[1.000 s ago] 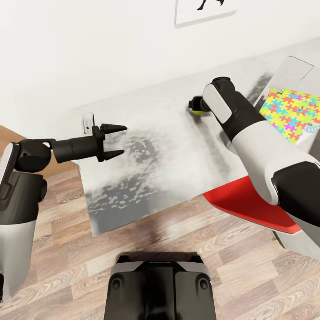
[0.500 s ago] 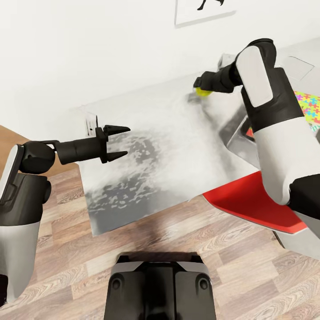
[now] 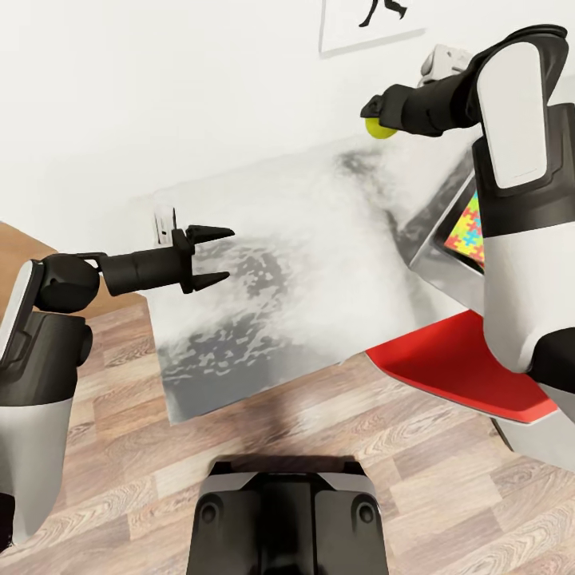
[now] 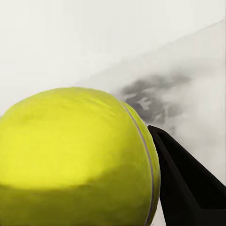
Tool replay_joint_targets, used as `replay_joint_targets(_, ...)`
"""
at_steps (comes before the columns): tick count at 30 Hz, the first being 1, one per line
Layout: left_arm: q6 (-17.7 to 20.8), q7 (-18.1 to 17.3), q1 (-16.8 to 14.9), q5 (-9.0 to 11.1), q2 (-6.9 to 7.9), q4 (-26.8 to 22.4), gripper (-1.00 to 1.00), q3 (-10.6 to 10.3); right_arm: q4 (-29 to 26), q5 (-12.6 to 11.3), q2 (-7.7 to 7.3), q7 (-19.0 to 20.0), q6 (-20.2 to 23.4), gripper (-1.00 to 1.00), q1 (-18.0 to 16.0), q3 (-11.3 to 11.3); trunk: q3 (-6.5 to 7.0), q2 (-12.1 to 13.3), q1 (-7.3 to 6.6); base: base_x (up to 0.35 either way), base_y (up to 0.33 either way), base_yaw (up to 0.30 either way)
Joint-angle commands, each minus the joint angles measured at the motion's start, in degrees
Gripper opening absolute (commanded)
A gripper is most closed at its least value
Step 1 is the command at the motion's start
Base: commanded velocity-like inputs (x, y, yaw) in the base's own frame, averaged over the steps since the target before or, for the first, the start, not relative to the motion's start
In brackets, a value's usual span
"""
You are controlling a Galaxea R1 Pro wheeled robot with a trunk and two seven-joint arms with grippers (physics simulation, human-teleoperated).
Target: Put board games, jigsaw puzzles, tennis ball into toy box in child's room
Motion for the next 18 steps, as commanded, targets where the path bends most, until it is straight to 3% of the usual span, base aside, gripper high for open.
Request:
replay_joint_targets(1, -0.09, 0.59, -0.06, 0.58, 0.02, -0.02, 1.00, -0.02, -0.28, -0.73, -0.12, -0.76, 0.05, -1.00, 0.03, 0.13, 0.01, -0.09, 0.04, 0.000, 0.000, 0.098)
replay_joint_targets(18, -0.09, 0.65, -0.04, 0.56, 0.03, -0.02, 1.00, -0.01, -3.24, -0.89, -0.35, -0.95, 0.05, -1.00, 1.51, 0.05, 1.47, -0.09, 0.04, 0.000, 0.000, 0.114)
